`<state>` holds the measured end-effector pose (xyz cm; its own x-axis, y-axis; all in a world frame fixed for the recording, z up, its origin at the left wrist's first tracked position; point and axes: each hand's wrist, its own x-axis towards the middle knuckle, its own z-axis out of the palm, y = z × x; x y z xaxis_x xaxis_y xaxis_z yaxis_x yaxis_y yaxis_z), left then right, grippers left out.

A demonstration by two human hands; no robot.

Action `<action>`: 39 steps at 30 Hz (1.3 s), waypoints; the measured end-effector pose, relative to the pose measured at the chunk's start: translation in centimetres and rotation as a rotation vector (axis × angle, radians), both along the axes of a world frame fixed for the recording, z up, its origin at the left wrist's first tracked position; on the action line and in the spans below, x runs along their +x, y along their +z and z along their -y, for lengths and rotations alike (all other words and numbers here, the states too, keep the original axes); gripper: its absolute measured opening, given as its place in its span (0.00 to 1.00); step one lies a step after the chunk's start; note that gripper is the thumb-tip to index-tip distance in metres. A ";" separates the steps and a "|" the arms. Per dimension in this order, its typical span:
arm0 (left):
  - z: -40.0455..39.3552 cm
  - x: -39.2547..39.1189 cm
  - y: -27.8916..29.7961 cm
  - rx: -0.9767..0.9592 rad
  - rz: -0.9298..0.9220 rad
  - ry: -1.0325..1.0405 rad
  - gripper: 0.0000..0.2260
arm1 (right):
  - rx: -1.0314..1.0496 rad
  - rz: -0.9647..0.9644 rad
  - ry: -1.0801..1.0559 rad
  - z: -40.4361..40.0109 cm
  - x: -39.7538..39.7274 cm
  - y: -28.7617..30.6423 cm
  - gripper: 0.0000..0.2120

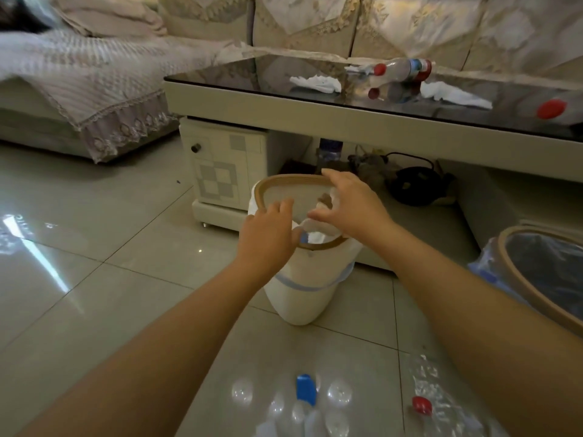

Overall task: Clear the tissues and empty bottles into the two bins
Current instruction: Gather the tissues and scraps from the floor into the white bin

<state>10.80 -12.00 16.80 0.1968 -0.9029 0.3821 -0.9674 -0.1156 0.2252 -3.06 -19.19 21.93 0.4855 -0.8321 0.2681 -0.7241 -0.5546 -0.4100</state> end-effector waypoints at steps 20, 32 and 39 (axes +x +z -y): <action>-17.2 -1.8 -9.1 0.359 -0.081 -0.199 0.22 | 0.006 -0.273 0.337 -17.3 -8.4 -13.9 0.27; -22.7 -4.9 -18.9 0.826 -0.180 -0.189 0.44 | 0.327 -0.525 0.374 -22.9 -11.1 -21.2 0.37; -22.4 -6.3 -21.9 0.802 -0.243 -0.108 0.50 | 0.447 -0.637 0.339 -21.6 -10.8 -23.1 0.45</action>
<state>4.47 10.44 -5.09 0.0878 -0.9013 -0.4243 -0.9175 -0.2390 0.3179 -13.88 2.45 -1.19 0.6746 -0.5770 -0.4605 -0.7149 -0.6660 -0.2129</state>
